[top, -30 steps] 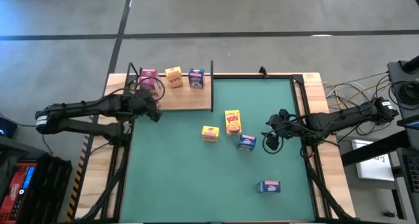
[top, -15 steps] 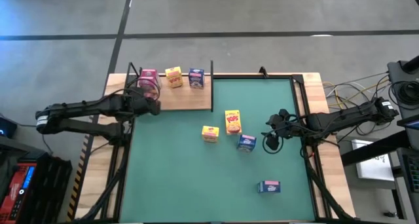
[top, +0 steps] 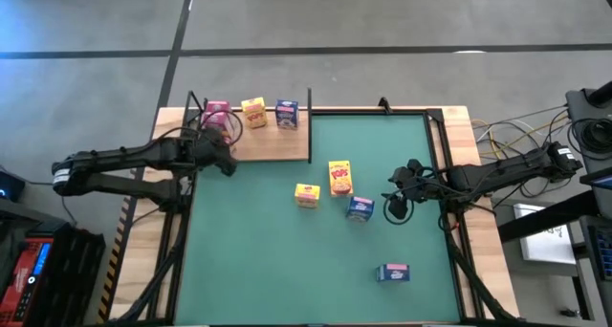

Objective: Stack cereal on shelf
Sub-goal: Put the pink cereal box on the shelf aligned with the pink cereal boxes

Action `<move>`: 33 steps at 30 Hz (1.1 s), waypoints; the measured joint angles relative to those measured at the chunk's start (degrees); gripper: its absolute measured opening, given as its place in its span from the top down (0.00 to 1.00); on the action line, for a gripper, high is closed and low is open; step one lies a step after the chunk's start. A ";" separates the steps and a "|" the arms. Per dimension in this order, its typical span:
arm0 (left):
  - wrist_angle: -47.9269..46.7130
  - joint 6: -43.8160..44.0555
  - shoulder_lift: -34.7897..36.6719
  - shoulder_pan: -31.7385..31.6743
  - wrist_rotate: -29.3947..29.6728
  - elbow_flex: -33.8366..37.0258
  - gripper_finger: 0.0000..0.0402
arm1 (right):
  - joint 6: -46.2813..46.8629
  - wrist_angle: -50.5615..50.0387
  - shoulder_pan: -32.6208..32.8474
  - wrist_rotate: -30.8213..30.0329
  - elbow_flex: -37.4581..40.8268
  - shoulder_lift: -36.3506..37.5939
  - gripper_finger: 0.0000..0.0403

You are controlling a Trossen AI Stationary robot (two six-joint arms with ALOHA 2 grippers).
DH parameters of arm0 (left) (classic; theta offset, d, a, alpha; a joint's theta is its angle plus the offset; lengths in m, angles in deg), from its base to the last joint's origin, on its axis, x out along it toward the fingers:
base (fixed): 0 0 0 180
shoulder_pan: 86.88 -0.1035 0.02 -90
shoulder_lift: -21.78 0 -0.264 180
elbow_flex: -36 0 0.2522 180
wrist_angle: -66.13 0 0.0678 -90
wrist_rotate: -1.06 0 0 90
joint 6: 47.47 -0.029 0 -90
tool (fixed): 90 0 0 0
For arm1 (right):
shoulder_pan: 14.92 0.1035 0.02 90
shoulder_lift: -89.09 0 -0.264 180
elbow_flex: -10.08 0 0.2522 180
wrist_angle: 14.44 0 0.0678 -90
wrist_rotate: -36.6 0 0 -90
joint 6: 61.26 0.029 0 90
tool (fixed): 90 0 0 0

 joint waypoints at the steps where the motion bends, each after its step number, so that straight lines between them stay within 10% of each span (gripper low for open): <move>1: 0.00 -1.72 -0.06 0.00 -0.15 0.00 0.65 | 0.00 -0.02 0.00 0.00 0.00 0.00 0.35; 33: 2.38 -7.75 -2.56 -4.96 -2.09 1.12 0.51 | 0.00 -0.01 0.00 0.00 0.00 -0.02 0.35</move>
